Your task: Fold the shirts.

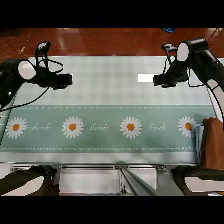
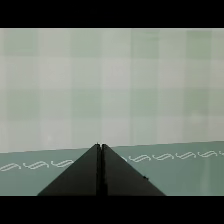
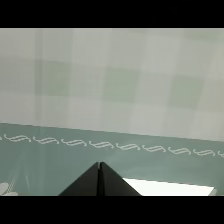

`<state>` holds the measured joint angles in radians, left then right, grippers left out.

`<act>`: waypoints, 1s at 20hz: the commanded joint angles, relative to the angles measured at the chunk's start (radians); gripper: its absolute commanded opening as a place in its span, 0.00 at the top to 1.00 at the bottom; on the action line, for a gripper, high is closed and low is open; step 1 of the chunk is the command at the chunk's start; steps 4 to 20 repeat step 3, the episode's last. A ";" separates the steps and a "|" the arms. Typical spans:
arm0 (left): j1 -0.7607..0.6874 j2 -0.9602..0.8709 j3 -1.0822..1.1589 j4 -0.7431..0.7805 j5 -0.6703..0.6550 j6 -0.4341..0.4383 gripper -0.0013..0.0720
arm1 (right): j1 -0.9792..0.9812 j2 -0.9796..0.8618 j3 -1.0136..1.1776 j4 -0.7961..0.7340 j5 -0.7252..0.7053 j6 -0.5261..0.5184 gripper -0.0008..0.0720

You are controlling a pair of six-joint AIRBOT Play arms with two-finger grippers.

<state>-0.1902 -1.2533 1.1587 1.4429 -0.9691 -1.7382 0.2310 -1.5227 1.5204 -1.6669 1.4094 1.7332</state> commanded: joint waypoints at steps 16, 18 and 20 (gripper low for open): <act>0.001 0.000 0.000 0.000 0.000 0.001 0.96 | 0.001 -0.001 0.000 0.000 0.000 0.000 0.96; 0.001 0.000 0.000 0.000 0.000 0.001 0.96 | 0.001 -0.001 0.000 0.000 0.000 0.000 0.96; 0.001 0.000 0.000 0.000 0.000 0.001 0.96 | 0.001 -0.001 0.000 0.000 0.000 0.000 0.96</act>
